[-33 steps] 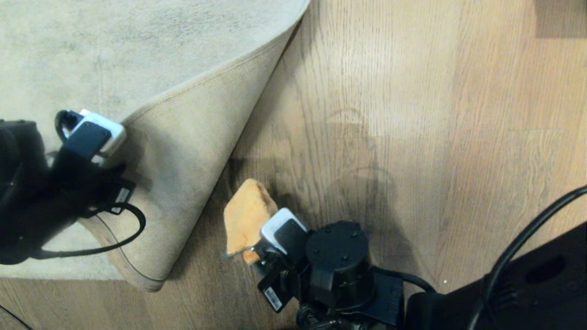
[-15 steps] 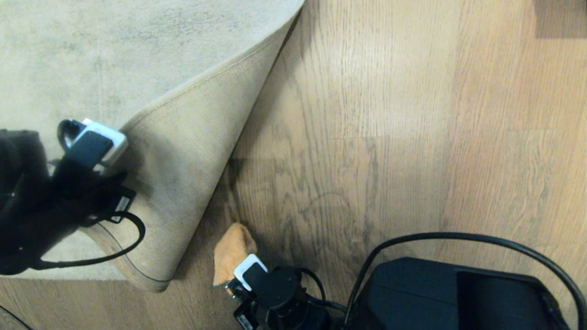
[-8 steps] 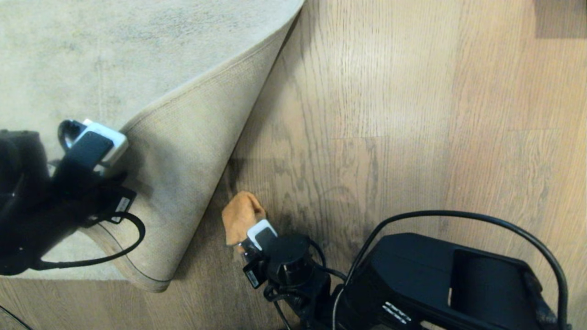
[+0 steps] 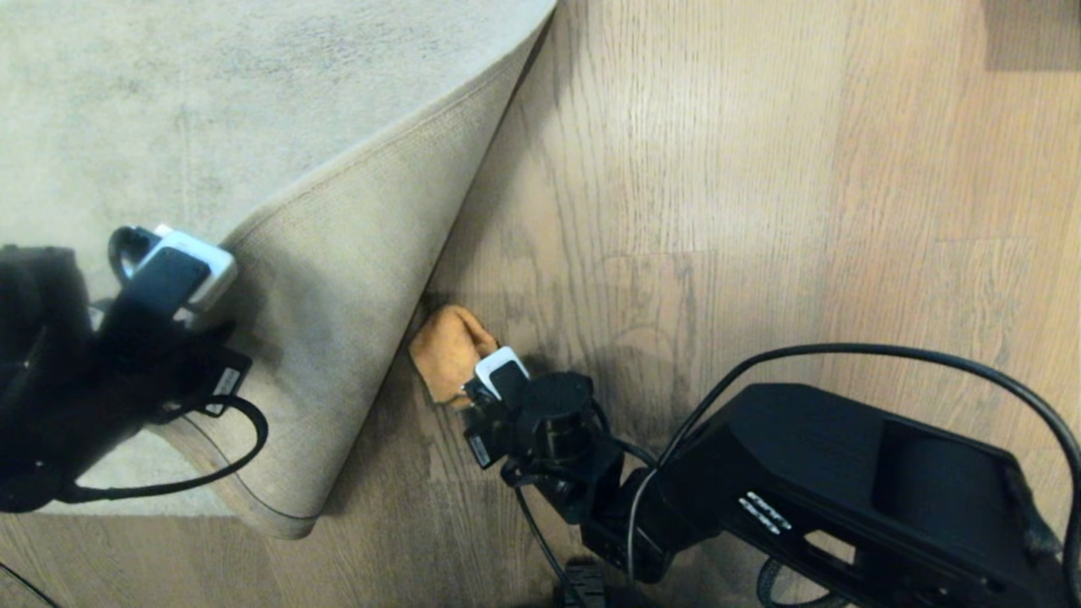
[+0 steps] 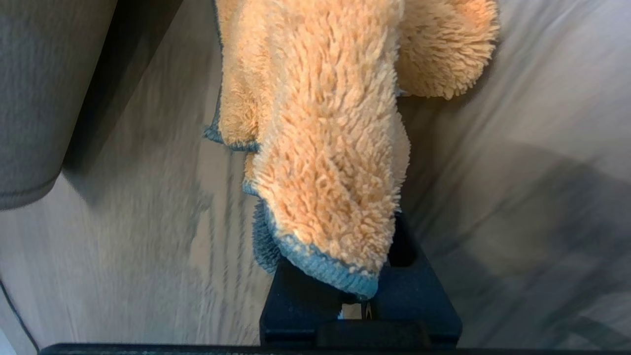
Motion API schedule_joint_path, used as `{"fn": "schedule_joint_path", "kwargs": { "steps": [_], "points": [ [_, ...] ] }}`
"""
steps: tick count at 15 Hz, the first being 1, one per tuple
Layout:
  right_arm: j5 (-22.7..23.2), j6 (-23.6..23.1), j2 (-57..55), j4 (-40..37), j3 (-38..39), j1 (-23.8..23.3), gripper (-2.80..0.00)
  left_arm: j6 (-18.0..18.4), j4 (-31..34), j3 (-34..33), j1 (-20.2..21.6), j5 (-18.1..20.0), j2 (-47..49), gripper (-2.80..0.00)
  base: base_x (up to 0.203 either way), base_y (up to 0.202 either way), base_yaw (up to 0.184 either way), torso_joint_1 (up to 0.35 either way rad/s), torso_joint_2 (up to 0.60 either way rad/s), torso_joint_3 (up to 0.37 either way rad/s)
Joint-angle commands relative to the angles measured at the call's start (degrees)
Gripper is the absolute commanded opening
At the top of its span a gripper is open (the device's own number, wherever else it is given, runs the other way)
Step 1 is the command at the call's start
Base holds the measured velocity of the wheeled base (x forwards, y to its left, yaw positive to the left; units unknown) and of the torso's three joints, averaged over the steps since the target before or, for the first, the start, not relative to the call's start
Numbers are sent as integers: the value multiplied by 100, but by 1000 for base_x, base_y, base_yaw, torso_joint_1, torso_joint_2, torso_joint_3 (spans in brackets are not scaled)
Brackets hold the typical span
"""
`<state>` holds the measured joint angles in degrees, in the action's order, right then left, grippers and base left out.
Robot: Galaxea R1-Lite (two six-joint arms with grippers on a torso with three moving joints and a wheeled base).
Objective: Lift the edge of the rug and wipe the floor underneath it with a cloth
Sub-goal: Wipe the floor under the carpet with a rag
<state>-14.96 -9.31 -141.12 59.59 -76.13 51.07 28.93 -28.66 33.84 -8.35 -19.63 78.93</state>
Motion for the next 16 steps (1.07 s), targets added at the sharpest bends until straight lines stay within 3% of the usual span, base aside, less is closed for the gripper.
{"fn": "schedule_joint_path", "kwargs": {
  "steps": [1,10,16],
  "points": [
    [-25,-9,190,23,-23,-198,-280,16,-17,0,0,-15,-10,-280,0,0,0,0,0,0],
    [-7,-9,626,-975,-1169,-1172,-280,16,-17,-2,-9,-15,-18,-280,0,0,0,0,0,0],
    [2,0,929,-1271,-1320,-1618,-280,16,-17,-9,-10,-15,-18,-280,0,0,0,0,0,0]
  ]
}}
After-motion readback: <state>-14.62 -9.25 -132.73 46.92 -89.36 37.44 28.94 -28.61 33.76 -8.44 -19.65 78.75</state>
